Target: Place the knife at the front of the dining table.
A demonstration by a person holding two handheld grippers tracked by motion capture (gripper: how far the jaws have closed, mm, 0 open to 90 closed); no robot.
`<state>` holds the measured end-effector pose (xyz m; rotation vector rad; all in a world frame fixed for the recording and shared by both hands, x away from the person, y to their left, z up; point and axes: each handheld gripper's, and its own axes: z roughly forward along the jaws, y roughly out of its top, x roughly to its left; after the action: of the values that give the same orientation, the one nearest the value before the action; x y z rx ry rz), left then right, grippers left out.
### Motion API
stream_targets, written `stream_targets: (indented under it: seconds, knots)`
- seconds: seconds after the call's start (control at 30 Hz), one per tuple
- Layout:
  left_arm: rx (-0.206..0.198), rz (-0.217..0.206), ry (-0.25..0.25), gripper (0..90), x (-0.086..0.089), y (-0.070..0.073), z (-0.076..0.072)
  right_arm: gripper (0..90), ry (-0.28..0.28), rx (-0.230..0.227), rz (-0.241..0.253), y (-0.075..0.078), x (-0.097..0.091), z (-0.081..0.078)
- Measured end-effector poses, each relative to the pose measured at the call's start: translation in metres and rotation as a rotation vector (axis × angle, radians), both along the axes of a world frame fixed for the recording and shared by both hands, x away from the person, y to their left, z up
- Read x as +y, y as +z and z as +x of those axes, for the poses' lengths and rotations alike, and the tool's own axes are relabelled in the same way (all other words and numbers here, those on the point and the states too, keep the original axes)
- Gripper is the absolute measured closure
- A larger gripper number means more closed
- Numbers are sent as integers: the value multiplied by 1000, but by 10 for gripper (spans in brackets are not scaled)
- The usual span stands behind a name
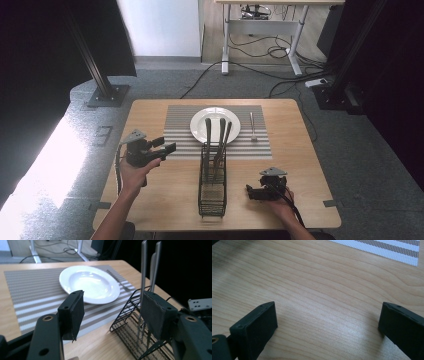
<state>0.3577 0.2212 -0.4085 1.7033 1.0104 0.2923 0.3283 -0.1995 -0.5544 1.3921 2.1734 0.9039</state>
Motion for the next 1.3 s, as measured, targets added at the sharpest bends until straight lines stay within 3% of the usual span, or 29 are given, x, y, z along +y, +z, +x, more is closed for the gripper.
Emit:
stream_targets:
  seconds: [0.4,0.6,0.67,0.73,0.87,1.3]
  knots:
    - [-28,-66,-37,373,-29,19,18,18,2,-6,3,-1,0,0]
    - [-17,-36,-65,379,-45,21,26,18,1,-6,4,-1,0,0]
    - [-5,-52,-76,381,-49,20,29,18,1,-5,4,-1,0,0]
    - [2,-15,-79,379,-57,17,33,18,2,-6,4,-1,0,-1]
    - [8,0,-87,384,-67,15,39,18,1,-6,4,-1,0,-1]
    - [44,36,-107,409,-86,0,53,18,6,-6,3,-1,-1,-1]
